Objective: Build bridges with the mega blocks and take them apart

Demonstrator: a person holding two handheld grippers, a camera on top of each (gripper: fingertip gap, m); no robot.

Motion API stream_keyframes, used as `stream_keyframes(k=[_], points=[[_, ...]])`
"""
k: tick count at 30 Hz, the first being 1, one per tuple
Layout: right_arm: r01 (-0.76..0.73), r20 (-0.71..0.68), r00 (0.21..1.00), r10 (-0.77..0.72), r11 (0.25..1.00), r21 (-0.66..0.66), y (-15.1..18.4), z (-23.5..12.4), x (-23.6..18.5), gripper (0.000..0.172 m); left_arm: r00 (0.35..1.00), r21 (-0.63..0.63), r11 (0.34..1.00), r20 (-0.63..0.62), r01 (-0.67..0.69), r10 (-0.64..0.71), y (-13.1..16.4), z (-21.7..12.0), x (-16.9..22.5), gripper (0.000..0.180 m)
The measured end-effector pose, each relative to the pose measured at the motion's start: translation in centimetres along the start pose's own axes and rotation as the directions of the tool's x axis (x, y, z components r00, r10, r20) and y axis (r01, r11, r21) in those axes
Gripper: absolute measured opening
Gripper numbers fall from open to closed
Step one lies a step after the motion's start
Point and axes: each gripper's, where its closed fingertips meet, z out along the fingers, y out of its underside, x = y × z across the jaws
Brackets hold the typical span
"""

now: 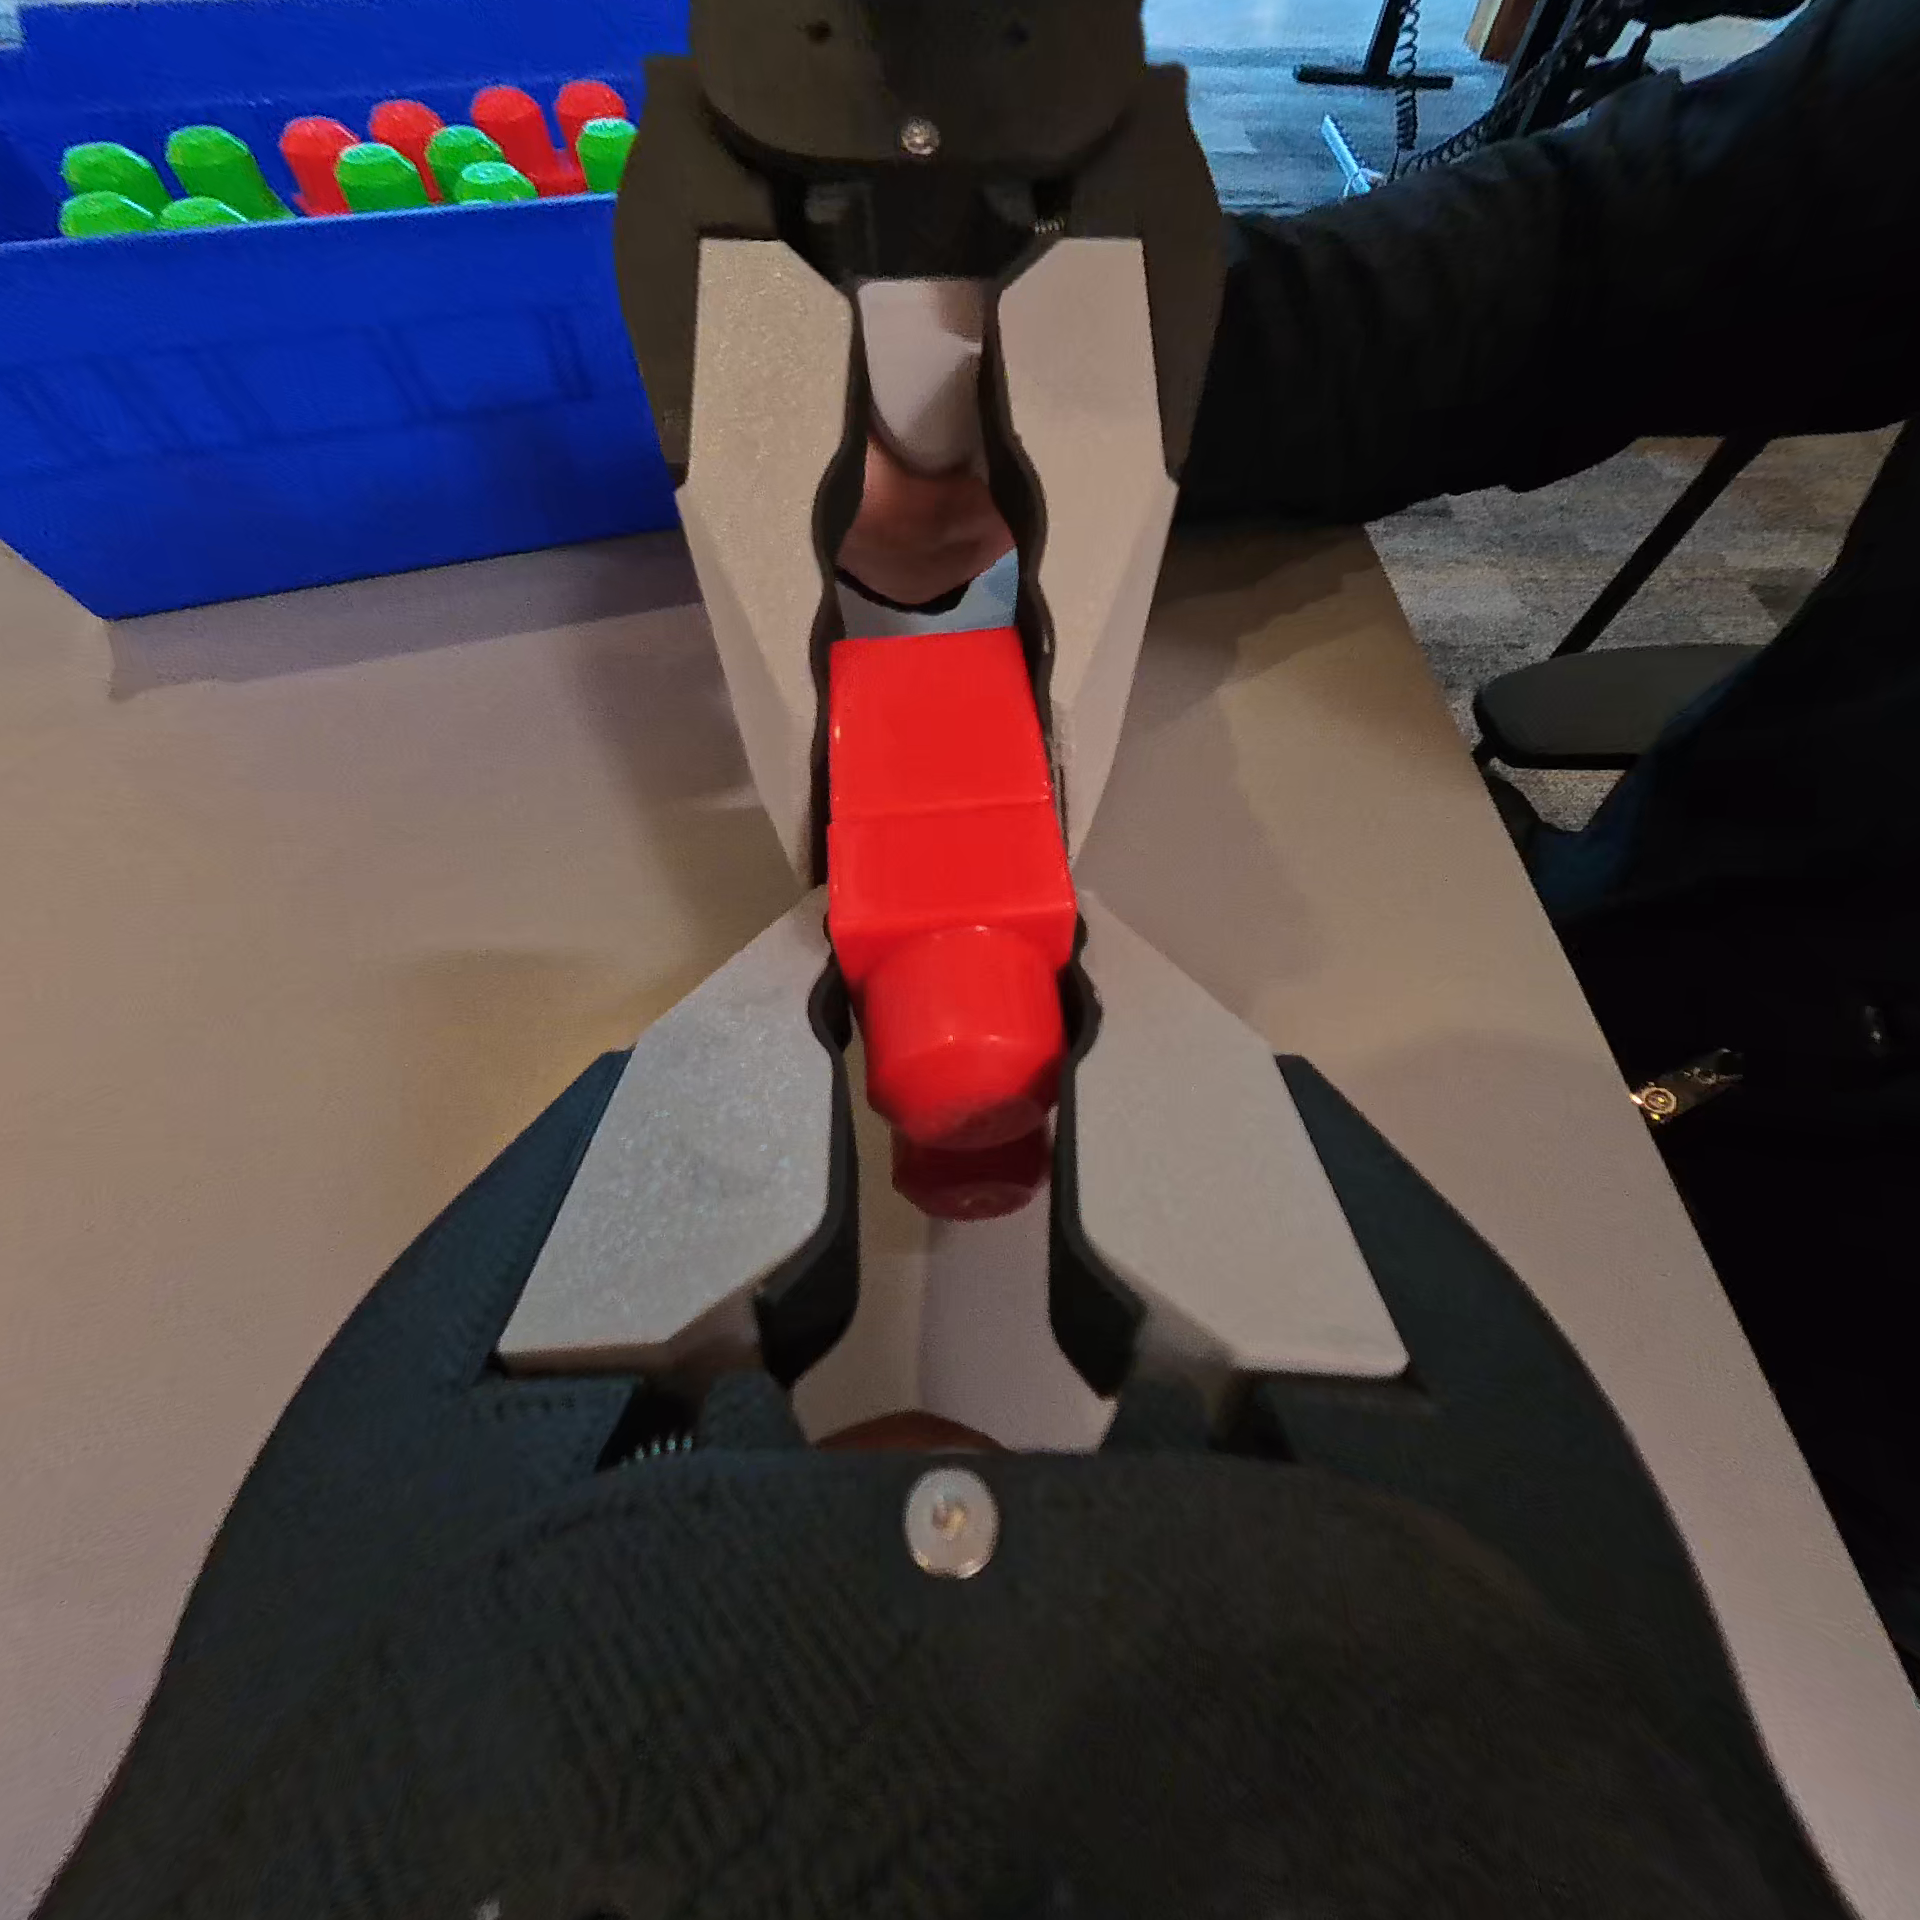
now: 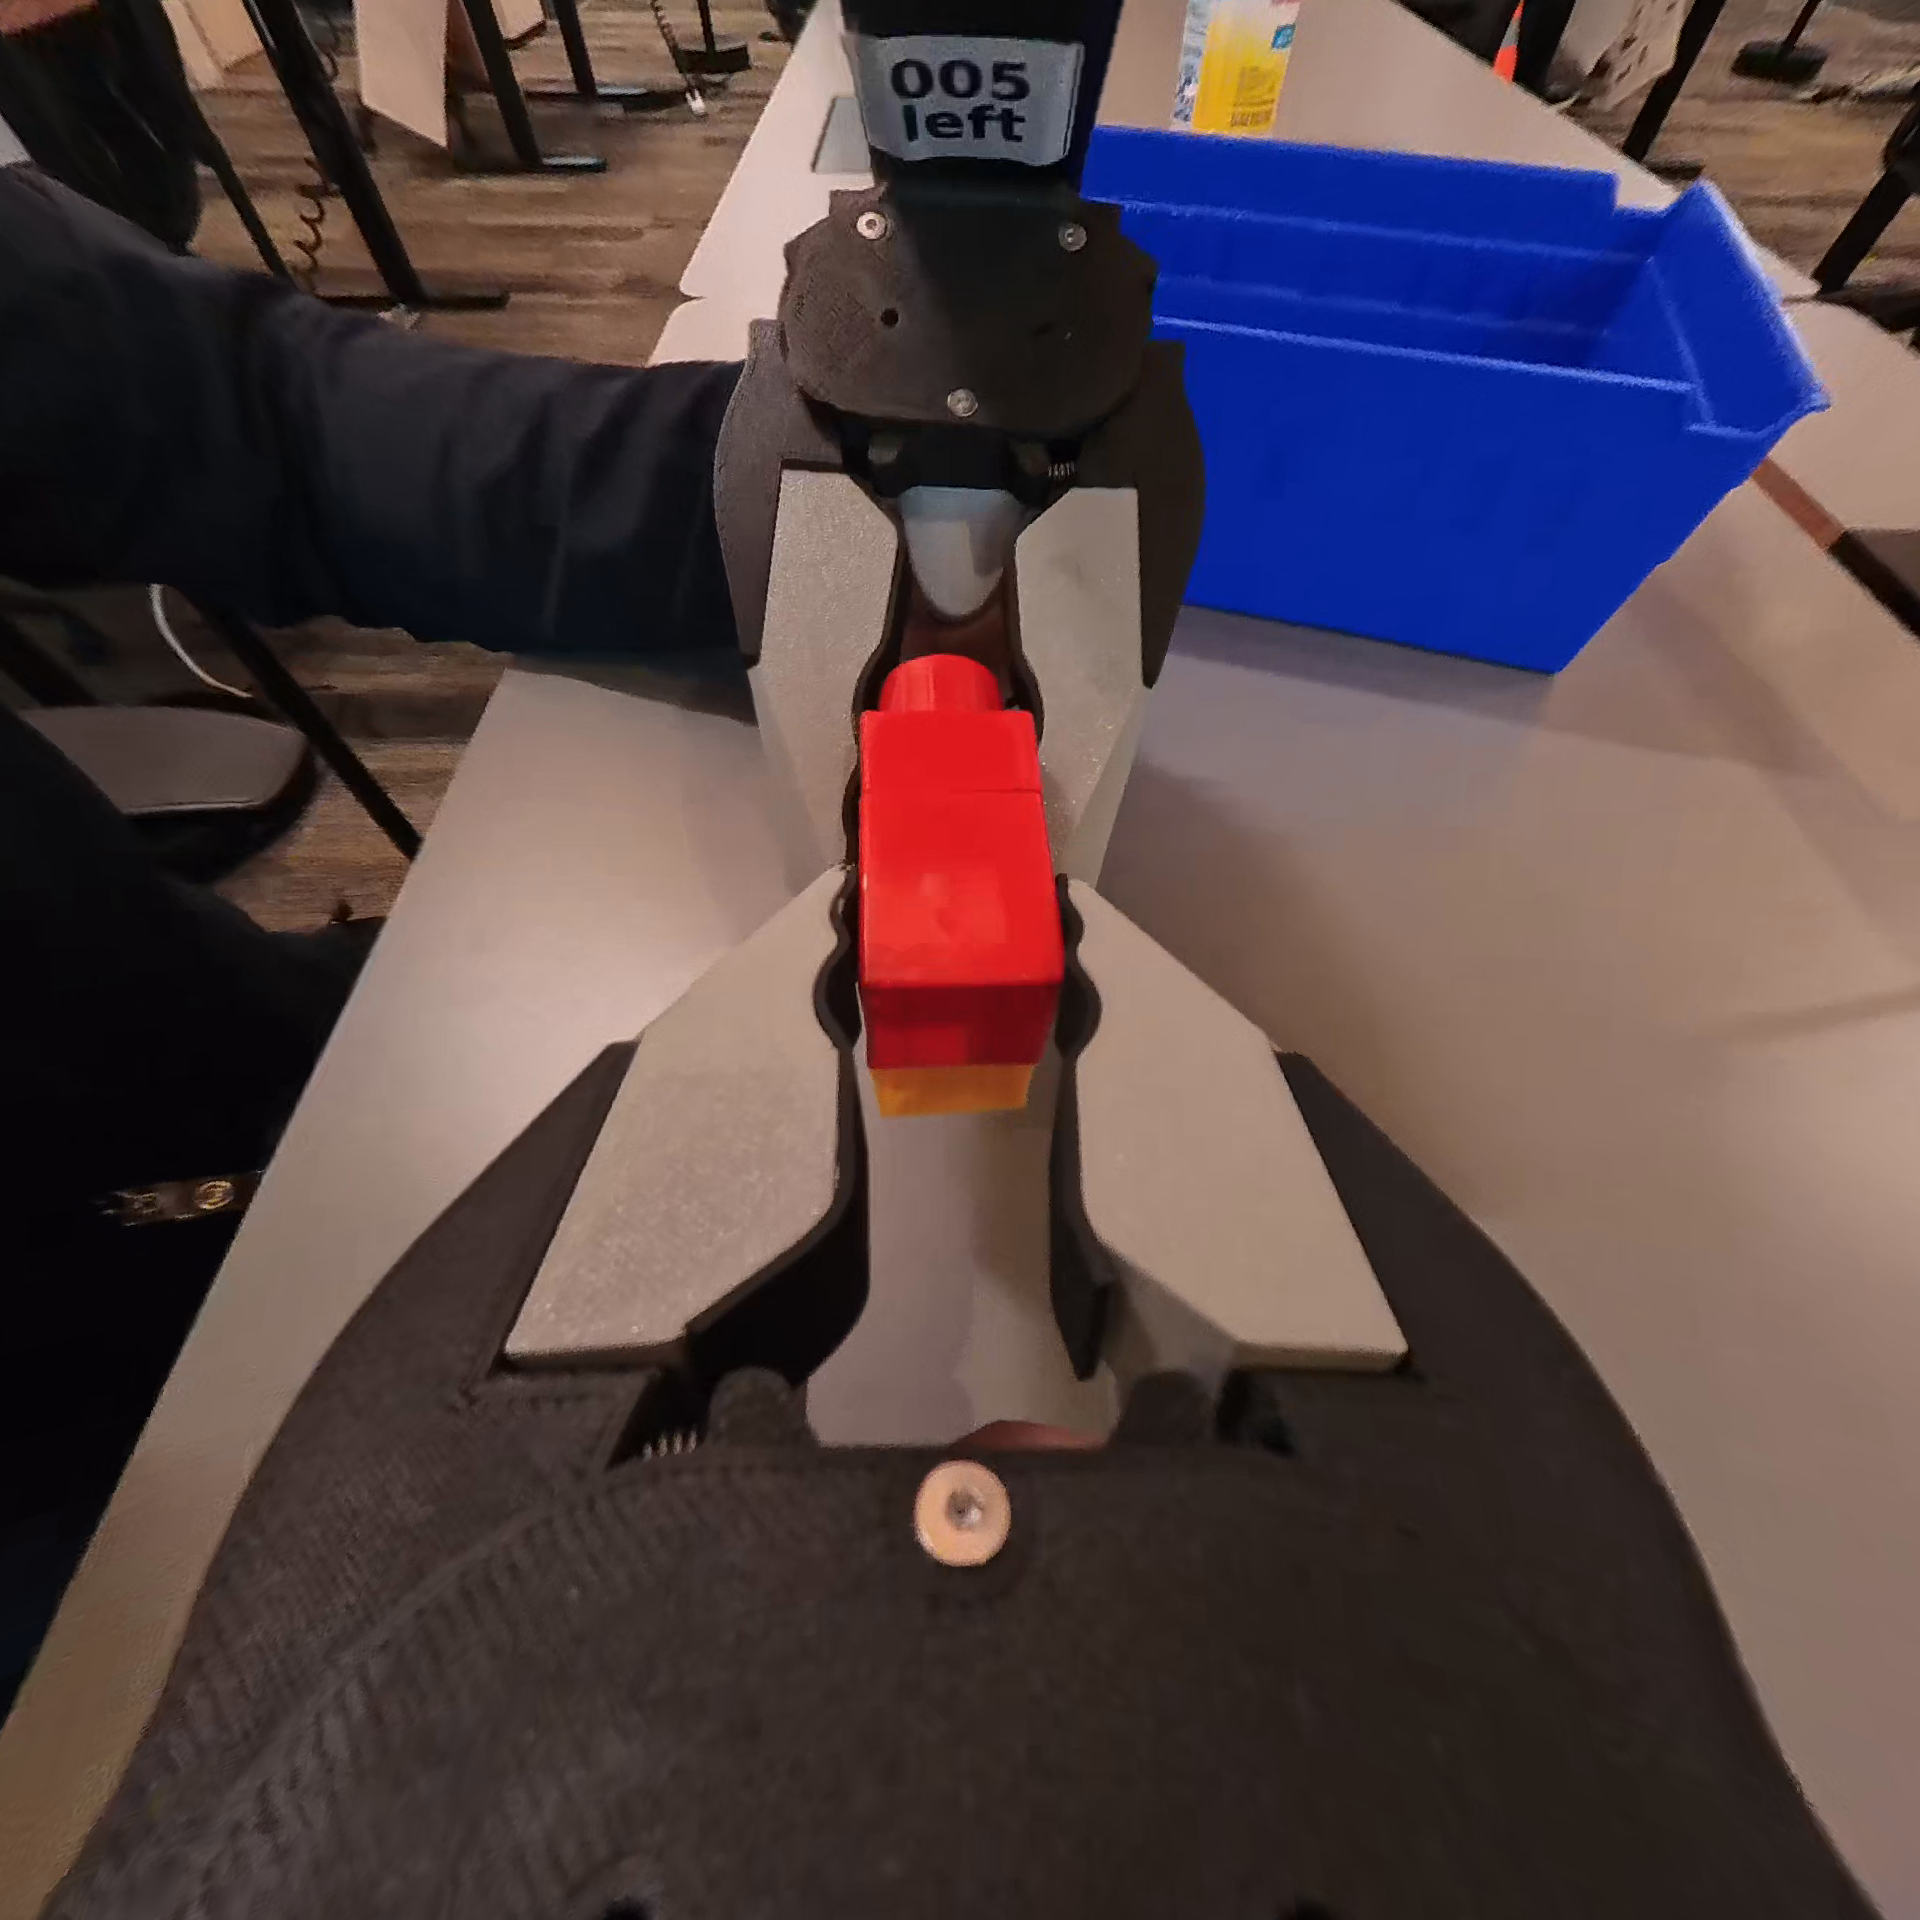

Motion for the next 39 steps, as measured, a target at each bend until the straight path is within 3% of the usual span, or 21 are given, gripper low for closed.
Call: stream_keyframes(k=[5, 9, 20, 25, 39], points=[[-0.166, 0.101, 0.983, 0.156, 0.981, 0.103, -0.7, -0.3, 0.4, 0.035, 0.999, 0.041, 0.998, -0.011, 0.052, -0.051, -0.5, -0.1, -0.3, 0.035], [-0.194, 0.127, 0.976, 0.178, 0.973, 0.127, -1.1, -0.5, 0.3, 0.036, 0.999, 0.054, 0.997, -0.019, 0.051, -0.05, -0.8, -0.4, -0.2, 0.035], [-0.127, 0.076, 0.989, 0.124, 0.991, 0.032, 0.0, -1.2, 0.4, 0.031, 0.999, 0.058, 0.998, -0.008, 0.034, -0.033, -0.8, -0.7, -0.3, 0.035], [-0.101, 0.062, 0.994, 0.096, 0.99, 0.095, -1.0, -1.5, 0.3, 0.03, 0.999, 0.155, 0.987, -0.017, 0.044, -0.042, -2.4, -1.3, -0.2, 0.034], [-0.154, 0.089, 0.986, 0.144, 0.981, 0.119, -0.5, -0.9, 0.6, 0.03, 0.999, 0.102, 0.994, 0.008, 0.046, -0.048, -1.5, -1.2, -0.6, 0.034]])
